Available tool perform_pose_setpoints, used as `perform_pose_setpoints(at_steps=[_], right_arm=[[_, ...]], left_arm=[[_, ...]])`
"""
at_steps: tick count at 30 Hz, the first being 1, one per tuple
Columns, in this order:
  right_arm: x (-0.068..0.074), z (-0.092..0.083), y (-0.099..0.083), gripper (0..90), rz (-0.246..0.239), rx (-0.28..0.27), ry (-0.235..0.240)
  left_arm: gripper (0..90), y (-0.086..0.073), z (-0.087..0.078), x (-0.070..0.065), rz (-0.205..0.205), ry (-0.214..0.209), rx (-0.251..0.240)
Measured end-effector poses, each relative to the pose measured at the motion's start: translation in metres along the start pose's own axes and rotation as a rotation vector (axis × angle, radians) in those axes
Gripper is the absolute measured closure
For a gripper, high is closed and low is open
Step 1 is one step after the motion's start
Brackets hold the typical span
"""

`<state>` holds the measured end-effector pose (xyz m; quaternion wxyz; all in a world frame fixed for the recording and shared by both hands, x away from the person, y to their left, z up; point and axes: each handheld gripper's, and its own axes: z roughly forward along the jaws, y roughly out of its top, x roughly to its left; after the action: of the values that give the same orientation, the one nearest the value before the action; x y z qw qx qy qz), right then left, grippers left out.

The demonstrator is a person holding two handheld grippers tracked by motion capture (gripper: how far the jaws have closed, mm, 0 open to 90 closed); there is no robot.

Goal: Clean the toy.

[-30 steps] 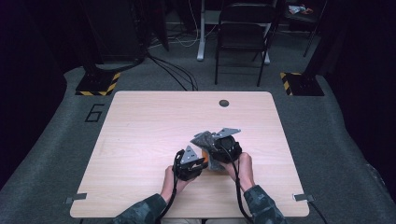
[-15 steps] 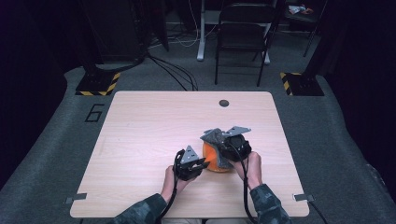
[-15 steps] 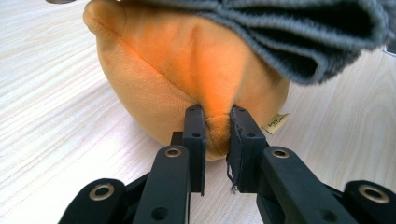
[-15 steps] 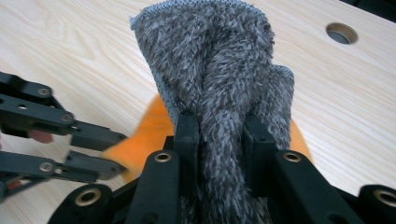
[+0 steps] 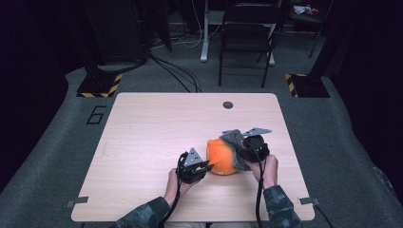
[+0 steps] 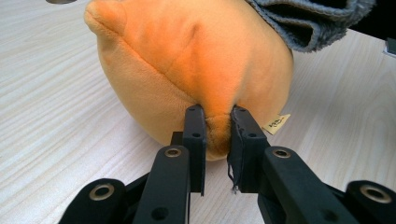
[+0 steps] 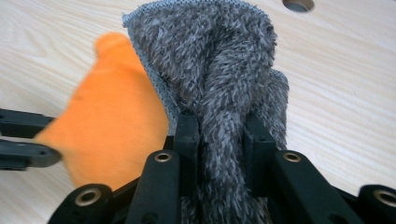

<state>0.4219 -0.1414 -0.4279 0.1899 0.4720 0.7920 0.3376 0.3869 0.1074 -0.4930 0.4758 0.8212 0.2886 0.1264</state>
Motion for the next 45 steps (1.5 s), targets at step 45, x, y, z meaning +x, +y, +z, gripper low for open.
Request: perform_pose_setpoints(at_steps=[45], right_arm=[[0.007,-0.021,0.011,72.7,0.062,-0.068,0.102]], left_arm=[[78.0,0.0,0.0,0.0,0.004,0.013,-0.012]])
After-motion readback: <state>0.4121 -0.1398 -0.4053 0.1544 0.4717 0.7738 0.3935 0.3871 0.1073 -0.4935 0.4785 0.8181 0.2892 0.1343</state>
